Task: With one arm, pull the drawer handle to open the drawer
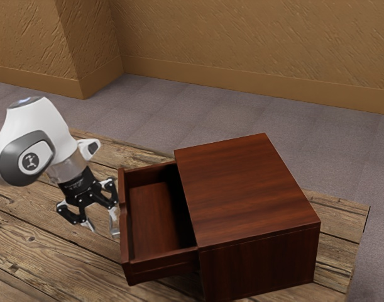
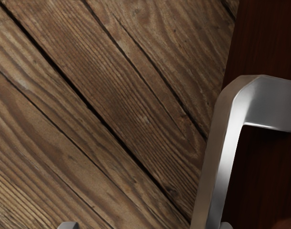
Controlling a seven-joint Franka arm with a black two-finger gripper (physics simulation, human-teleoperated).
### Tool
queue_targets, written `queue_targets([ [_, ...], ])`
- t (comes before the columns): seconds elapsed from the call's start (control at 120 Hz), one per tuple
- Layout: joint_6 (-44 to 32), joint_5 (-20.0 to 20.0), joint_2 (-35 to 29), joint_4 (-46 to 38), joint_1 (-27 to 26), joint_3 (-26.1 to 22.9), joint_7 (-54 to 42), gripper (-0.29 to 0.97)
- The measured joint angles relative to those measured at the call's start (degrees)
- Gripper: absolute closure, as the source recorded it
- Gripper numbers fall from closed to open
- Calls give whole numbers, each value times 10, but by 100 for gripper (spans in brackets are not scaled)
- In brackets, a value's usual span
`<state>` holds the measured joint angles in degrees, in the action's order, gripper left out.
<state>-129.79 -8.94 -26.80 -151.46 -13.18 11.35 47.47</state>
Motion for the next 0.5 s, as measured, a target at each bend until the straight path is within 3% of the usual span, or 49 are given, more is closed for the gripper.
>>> queue_targets([
  [0.5, 37, 16, -23, -5, 1, 10, 22, 36],
])
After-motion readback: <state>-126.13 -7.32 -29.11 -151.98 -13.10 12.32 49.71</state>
